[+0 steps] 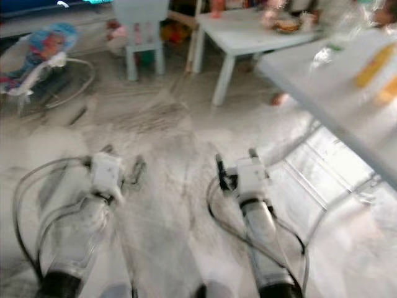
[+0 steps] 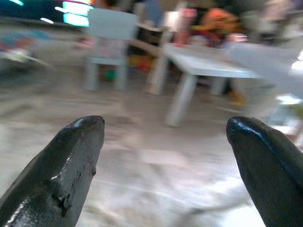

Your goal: Restocking fridge

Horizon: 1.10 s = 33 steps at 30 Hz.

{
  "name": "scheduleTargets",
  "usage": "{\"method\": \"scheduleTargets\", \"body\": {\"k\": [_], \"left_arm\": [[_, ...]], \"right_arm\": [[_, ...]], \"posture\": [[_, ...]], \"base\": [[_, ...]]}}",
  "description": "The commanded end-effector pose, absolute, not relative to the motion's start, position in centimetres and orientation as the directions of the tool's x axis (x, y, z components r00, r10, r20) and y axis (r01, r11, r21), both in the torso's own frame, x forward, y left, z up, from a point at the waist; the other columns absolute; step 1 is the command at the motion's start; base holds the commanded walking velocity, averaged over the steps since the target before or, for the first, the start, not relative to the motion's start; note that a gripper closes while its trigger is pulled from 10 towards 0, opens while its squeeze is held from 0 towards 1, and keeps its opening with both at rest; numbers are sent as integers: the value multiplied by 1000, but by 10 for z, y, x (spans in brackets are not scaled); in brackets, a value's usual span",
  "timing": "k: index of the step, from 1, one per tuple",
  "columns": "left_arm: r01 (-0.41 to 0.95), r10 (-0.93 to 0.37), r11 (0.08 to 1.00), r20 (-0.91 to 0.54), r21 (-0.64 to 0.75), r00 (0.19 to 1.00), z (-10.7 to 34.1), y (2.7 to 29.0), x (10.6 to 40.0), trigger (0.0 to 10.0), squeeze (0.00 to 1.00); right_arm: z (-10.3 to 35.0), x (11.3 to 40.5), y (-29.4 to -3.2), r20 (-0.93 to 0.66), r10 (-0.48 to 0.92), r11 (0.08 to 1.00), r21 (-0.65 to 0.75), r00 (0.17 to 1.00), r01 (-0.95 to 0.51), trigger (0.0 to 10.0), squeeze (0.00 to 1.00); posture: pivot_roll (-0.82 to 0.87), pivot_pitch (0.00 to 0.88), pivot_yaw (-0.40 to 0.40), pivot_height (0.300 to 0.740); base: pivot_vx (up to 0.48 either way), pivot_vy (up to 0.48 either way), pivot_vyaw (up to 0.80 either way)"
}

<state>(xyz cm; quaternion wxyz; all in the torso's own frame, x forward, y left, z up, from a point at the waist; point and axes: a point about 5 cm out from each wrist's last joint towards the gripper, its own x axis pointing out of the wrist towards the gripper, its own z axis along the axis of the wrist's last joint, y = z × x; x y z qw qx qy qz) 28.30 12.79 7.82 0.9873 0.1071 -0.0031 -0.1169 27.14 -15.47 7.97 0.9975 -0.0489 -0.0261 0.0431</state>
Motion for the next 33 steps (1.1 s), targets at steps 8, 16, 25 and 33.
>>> {"method": "scheduleTargets", "body": {"k": [8, 16, 25, 33], "left_arm": [[233, -236, 948, -16, 215, 972, 82, 131, 287, 10000, 0], [232, -236, 955, -2, 183, 972, 87, 129, 289, 10000, 0], [238, -240, 956, -11, 169, 971, 86, 128, 288, 10000, 0], [226, -230, 962, 12, 152, 973, 91, 129, 291, 10000, 0]], "right_arm": [[89, 272, -145, 86, 100, 992, -90, 991, -92, 10000, 0], [89, 271, -141, 83, 110, 990, -100, 990, -102, 10000, 0], [87, 271, -143, 76, 105, 990, -105, 992, -96, 10000, 0], [86, 269, -141, 72, 125, 986, -121, 990, -115, 10000, 0]], "posture": [[53, 121, -35, 740], [56, 128, -31, 740], [54, 135, -30, 740], [53, 138, -28, 740]], "base": [[474, 0, -125], [480, 0, -391], [480, 0, -588], [480, 0, -145]]}}
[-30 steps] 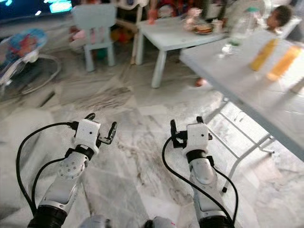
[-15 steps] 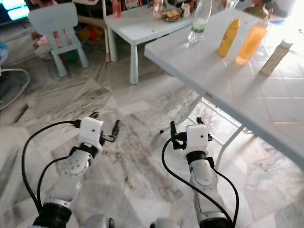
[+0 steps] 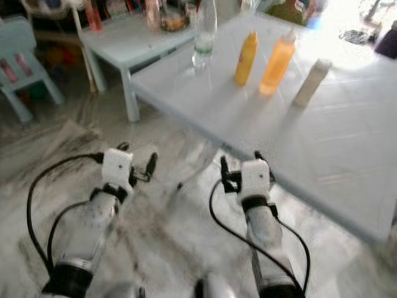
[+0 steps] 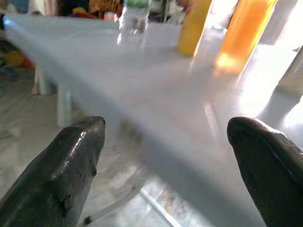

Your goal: Restocking fridge

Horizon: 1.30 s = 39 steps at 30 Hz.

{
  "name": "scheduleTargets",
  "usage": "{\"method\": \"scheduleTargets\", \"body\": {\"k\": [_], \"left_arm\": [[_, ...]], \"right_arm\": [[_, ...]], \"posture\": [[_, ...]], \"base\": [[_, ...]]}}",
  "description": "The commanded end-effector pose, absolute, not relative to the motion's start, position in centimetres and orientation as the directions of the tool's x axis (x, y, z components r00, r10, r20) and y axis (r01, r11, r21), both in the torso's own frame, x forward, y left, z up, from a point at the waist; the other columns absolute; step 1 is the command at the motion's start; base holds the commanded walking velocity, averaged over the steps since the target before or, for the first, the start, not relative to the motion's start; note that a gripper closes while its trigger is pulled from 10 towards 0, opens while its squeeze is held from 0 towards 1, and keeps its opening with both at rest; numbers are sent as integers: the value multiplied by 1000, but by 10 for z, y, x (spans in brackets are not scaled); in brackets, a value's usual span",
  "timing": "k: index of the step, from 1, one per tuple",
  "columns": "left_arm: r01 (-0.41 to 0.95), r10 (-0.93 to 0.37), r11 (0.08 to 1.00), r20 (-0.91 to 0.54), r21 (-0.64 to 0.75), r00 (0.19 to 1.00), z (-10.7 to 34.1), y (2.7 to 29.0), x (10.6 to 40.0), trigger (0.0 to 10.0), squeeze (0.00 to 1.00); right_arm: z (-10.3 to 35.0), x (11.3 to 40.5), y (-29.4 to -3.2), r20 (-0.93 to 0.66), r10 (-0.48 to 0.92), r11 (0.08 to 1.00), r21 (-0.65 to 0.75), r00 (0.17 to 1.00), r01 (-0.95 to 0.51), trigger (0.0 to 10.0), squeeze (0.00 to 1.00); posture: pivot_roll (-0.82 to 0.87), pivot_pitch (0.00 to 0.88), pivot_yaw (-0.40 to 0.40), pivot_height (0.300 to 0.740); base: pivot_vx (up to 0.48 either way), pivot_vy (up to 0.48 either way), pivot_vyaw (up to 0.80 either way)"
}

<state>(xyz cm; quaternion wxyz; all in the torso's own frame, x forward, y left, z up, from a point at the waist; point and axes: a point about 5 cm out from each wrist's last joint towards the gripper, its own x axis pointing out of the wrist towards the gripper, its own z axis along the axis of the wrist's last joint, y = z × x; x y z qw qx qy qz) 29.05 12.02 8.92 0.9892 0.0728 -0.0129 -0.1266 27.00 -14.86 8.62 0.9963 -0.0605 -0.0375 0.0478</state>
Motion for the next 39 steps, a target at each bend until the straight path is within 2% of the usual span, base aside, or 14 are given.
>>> {"method": "scheduleTargets", "body": {"k": [1, 4, 6, 8, 21, 25, 39], "left_arm": [[223, -227, 965, 11, 140, 974, 91, 129, 292, 10000, 0], [213, -217, 968, 11, 133, 976, 91, 130, 292, 10000, 0], [175, -176, 982, 3, 69, 984, 89, 134, 292, 10000, 0], [160, -162, 983, 15, 86, 987, 90, 136, 293, 10000, 0], [193, -197, 975, 30, 109, 980, 94, 130, 296, 10000, 0], [208, -213, 972, 35, 106, 977, 94, 124, 295, 10000, 0], [241, -247, 966, 49, 93, 968, 94, 121, 291, 10000, 0]], "right_arm": [[86, 268, -144, 72, 123, 986, -122, 990, -114, 10000, 0], [86, 269, -145, 73, 119, 986, -123, 990, -110, 10000, 0], [87, 270, -147, 74, 114, 987, -125, 991, -104, 10000, 0], [88, 271, -146, 77, 111, 987, -125, 991, -101, 10000, 0], [88, 272, -144, 79, 106, 987, -127, 991, -95, 10000, 0], [88, 272, -145, 76, 102, 987, -128, 992, -91, 10000, 0], [87, 273, -143, 71, 107, 986, -135, 992, -97, 10000, 0]], "posture": [[51, 139, -29, 740], [48, 139, -27, 740], [46, 139, -26, 740], [46, 140, -25, 740], [45, 139, -22, 740], [43, 141, -22, 740], [46, 143, -26, 740]], "base": [[465, 0, -800], [459, 0, -800], [386, 285, -481], [317, 360, 0], [312, 364, 0], [285, 0, 0], [0, 0, -800]]}}
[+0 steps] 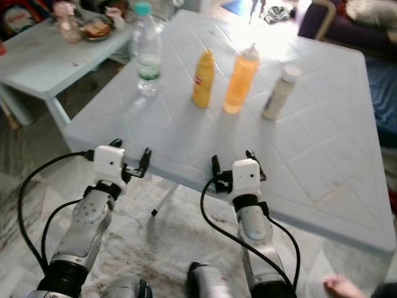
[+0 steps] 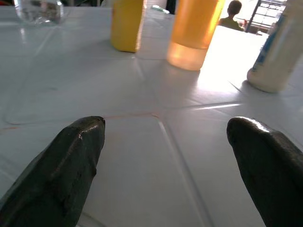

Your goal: Restocking fridge

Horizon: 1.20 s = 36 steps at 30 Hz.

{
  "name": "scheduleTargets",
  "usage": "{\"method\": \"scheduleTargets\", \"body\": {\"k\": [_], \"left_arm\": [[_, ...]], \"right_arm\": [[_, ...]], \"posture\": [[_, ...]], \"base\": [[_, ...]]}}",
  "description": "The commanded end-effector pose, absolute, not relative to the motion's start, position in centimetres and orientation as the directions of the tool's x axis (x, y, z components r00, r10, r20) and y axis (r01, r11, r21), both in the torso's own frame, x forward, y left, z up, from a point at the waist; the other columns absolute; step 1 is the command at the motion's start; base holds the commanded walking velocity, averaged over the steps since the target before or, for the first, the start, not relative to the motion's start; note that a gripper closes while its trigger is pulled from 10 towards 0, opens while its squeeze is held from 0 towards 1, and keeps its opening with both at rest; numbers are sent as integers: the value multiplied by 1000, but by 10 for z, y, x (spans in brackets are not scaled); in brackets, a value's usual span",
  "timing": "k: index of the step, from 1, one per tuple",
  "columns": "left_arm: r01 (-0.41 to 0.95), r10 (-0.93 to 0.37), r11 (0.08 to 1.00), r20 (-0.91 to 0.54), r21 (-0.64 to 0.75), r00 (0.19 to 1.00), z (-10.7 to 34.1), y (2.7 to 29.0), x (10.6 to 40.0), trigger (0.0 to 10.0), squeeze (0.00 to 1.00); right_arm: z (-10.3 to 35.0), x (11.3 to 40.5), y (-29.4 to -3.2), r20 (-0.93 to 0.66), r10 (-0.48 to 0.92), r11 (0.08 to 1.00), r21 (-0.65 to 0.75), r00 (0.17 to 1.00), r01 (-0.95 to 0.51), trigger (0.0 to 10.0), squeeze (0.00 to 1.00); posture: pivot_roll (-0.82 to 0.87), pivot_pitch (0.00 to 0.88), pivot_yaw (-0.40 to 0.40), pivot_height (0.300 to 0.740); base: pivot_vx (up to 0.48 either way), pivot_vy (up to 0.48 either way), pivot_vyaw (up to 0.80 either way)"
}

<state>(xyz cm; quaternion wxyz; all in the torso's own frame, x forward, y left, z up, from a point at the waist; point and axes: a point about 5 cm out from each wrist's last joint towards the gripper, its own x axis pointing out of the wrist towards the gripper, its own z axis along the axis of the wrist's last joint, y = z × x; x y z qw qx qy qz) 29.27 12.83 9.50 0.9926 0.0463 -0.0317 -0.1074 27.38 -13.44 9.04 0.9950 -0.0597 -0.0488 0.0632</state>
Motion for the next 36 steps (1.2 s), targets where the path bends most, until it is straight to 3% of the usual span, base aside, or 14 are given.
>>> {"method": "scheduleTargets", "body": {"k": [1, 5, 14, 24, 31, 36], "left_arm": [[242, -247, 966, 49, 93, 968, 94, 121, 291, 10000, 0], [245, -250, 965, 49, 92, 967, 95, 120, 291, 10000, 0], [240, -244, 967, 47, 91, 969, 94, 119, 291, 10000, 0], [222, -228, 967, 40, 123, 973, 94, 134, 287, 10000, 0], [225, -231, 967, 47, 118, 972, 96, 136, 283, 10000, 0], [213, -218, 971, 36, 111, 975, 93, 143, 273, 10000, 0]], "right_arm": [[87, 273, -143, 72, 107, 986, -135, 992, -97, 10000, 0], [88, 274, -143, 76, 106, 986, -135, 991, -96, 10000, 0], [98, 277, -147, 129, 122, 982, -157, 984, -102, 10000, 0], [120, 301, -162, 197, 99, 973, -224, 975, -54, 10000, 0], [120, 294, -159, 211, 84, 977, -209, 974, -40, 10000, 0], [118, 278, -162, 213, 13, 986, -167, 977, 23, 10000, 0]], "posture": [[45, 146, -26, 740], [45, 148, -26, 740], [42, 149, -28, 740], [60, 146, -19, 740], [58, 139, -13, 740], [52, 115, -5, 740]], "base": [[0, 0, -800], [0, 0, -706], [0, 0, 0], [0, 0, 46], [0, 0, 676], [49, 0, 0]]}}
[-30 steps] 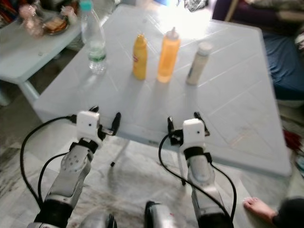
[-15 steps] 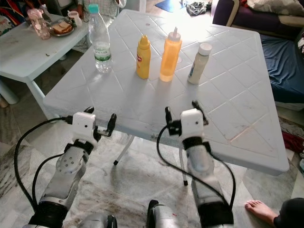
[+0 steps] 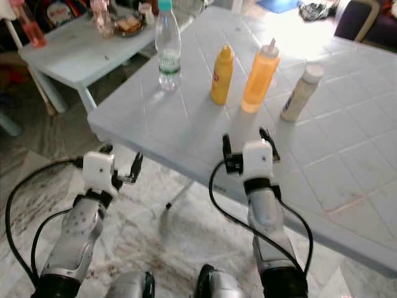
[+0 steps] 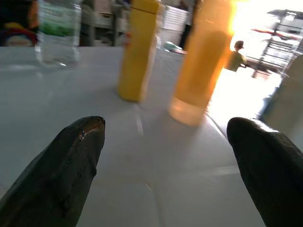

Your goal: Restocking fridge

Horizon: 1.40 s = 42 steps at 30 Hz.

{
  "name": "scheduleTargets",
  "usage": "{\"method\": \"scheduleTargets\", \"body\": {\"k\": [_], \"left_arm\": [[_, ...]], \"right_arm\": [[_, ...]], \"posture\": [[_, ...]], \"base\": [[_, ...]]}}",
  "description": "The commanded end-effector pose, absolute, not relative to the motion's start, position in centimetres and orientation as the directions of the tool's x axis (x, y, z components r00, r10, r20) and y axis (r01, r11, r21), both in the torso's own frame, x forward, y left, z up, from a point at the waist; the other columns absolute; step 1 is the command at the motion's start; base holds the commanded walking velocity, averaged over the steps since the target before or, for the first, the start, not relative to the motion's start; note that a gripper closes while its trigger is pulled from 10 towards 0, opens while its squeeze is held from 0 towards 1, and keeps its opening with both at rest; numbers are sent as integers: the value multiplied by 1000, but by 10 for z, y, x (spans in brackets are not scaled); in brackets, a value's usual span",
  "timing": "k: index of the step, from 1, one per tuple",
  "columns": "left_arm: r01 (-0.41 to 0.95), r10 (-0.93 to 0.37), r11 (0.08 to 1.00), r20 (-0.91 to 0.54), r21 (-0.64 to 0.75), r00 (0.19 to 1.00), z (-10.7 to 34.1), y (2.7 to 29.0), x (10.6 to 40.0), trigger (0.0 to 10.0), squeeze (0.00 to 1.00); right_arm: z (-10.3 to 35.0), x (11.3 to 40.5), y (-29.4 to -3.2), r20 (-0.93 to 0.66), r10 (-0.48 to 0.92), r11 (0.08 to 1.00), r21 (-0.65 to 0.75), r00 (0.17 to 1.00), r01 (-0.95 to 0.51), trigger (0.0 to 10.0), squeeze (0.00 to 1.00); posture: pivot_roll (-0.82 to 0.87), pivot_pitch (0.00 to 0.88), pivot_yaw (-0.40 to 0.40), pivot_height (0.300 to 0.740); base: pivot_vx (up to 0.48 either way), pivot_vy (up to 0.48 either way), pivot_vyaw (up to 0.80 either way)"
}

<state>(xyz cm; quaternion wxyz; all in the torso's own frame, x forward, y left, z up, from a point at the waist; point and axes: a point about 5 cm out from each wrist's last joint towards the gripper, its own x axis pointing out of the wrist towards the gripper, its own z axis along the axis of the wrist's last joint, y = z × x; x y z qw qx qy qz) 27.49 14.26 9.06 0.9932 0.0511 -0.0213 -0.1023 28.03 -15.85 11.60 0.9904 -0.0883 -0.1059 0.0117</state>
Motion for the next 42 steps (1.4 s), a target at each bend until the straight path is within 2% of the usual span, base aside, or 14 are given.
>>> {"method": "scheduleTargets", "body": {"k": [1, 4, 8, 18, 29, 37, 38, 39, 40, 41, 42], "left_arm": [[212, -217, 971, 35, 115, 976, 92, 145, 271, 10000, 0], [202, -206, 971, 23, 131, 978, 90, 152, 266, 10000, 0], [193, -200, 971, 33, 138, 979, 94, 152, 269, 10000, 0], [188, -197, 975, 71, 120, 978, 105, 150, 268, 10000, 0], [198, -205, 975, 61, 102, 977, 101, 144, 260, 10000, 0], [205, -211, 973, 53, 104, 976, 101, 145, 260, 10000, 0], [208, -214, 972, 50, 107, 976, 101, 145, 259, 10000, 0], [209, -215, 972, 50, 105, 975, 101, 145, 258, 10000, 0], [207, -212, 973, 47, 104, 976, 101, 145, 258, 10000, 0], [206, -211, 973, 46, 104, 976, 101, 146, 257, 10000, 0], [204, -209, 974, 44, 103, 977, 101, 146, 257, 10000, 0]], "right_arm": [[117, 273, -163, 210, -4, 987, -155, 978, 38, 10000, 0], [115, 259, -164, 204, -22, 988, -147, 979, 53, 10000, 0], [112, 256, -165, 199, -35, 986, -155, 979, 67, 10000, 0], [130, 266, -162, 230, -2, 984, -174, 973, 43, 10000, 0], [132, 265, -160, 228, 12, 982, -187, 973, 32, 10000, 0], [147, 285, -163, 254, 61, 980, -200, 965, -9, 10000, 0], [150, 288, -164, 258, 72, 982, -185, 963, -24, 10000, 631], [154, 294, -167, 267, 73, 981, -193, 961, -21, 10000, 969], [158, 298, -168, 277, 82, 980, -197, 957, -27, 10000, 871], [159, 298, -169, 279, 86, 980, -196, 956, -31, 10000, 871], [160, 300, -169, 279, 87, 980, -197, 956, -31, 10000, 651]], "posture": [[50, 109, -3, 740], [46, 98, 2, 740], [50, 93, 7, 740], [54, 112, -5, 740], [46, 129, -7, 740], [45, 139, 1, 740], [49, 146, 2, 740], [51, 148, 2, 740], [57, 153, 2, 740], [57, 153, 2, 740], [60, 154, 2, 740]], "base": [[251, 0, 0], [255, 0, 0], [265, 0, 0], [304, 0, 0], [0, 0, 0], [0, 0, 0], [0, 0, 0], [0, 0, 0], [0, 0, 0], [0, 0, 0], [0, 0, 0]]}}
